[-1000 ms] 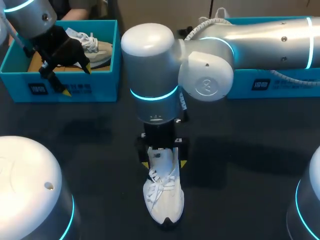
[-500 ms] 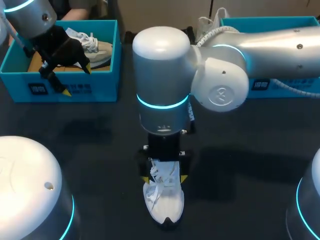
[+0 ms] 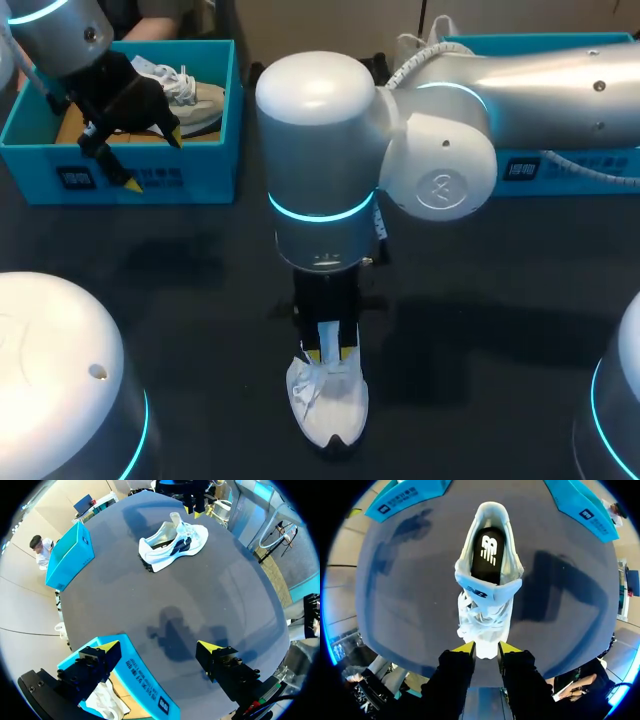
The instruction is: Take the shoe out of the shoebox, open the shoe tongue, remove and reinsert the insole, then place the shoe into the shoebox
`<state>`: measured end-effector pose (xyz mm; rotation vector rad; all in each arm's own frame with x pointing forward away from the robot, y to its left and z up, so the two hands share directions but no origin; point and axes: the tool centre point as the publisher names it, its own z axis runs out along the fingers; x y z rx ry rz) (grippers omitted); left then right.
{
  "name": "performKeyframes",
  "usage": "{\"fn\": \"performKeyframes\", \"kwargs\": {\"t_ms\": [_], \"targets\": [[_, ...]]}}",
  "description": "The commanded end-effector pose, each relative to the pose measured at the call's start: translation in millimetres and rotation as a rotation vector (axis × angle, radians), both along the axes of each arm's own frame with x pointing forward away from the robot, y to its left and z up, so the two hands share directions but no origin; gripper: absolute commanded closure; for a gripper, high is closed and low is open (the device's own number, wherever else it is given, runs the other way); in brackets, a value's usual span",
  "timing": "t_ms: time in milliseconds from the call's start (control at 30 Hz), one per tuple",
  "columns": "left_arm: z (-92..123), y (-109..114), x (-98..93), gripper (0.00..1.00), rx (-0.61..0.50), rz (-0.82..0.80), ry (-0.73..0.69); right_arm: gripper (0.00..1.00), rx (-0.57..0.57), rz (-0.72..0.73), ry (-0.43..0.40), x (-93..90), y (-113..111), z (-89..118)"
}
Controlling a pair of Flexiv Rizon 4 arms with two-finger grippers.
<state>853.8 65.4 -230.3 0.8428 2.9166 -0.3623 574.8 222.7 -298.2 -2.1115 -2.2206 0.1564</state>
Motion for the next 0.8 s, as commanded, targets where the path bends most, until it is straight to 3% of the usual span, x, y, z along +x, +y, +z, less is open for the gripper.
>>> {"fn": "performKeyframes", "kwargs": {"t_ms": [33,400,667,800], "targets": [[-0.2,0.5,-1.0,0.0,0.001,0.0,-0.002,0.73,-0.018,-0.111,-0.069,-3.9,4.4,-1.6],[-0.2,0.5,-1.0,0.0,0.001,0.0,-0.002,0.73,0.016,0.004,-0.104,39.5,-9.9,-13.8],[-0.2,0.5,-1.0,0.0,0.001,0.0,-0.002,0.74,0.088,0.072,-0.113,70.3,-21.4,-39.7],[-0.2,0.5,-1.0,0.0,0.001,0.0,-0.002,0.76,0.081,0.101,-0.135,73.3,-14.1,-28.6]]}}
